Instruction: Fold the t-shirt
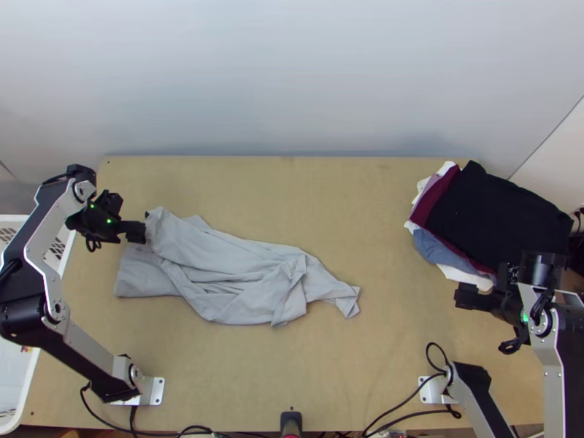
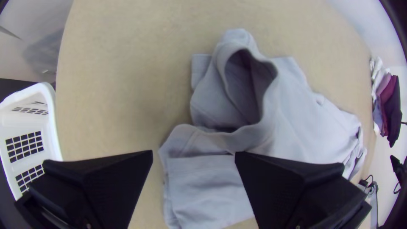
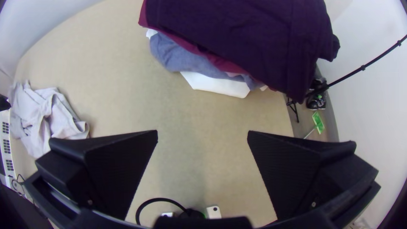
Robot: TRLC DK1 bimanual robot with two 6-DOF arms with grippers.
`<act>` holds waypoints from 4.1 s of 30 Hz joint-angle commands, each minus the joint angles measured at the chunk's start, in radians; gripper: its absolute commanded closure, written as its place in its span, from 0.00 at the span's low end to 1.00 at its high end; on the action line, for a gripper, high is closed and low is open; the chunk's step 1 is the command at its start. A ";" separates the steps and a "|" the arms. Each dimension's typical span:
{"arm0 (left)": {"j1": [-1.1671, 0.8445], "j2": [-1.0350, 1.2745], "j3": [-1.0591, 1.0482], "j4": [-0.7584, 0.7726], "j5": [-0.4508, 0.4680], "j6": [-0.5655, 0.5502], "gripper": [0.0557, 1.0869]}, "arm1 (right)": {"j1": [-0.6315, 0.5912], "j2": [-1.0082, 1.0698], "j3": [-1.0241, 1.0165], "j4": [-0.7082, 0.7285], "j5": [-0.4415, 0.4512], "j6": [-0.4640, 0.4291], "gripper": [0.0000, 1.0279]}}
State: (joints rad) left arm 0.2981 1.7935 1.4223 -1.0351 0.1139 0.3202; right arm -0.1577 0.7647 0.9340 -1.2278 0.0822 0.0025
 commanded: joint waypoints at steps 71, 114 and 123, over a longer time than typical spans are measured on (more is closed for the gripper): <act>0.237 -0.209 0.211 -0.194 0.148 -0.175 0.96 | 0.544 0.581 0.307 -0.032 -0.223 -0.041 0.04; -1.599 0.043 0.693 -0.126 -0.062 -0.599 0.96 | -0.089 -0.044 -0.067 -0.096 -0.219 -0.058 0.04; -1.679 0.287 0.857 -0.033 -0.059 -0.696 0.48 | -0.391 -0.051 -0.044 -0.067 -0.220 -0.180 0.04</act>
State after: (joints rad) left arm -1.2938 1.9289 2.2124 -1.1244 0.0582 -0.3241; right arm -0.3828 0.7319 0.8864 -1.3121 -0.1387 -0.1192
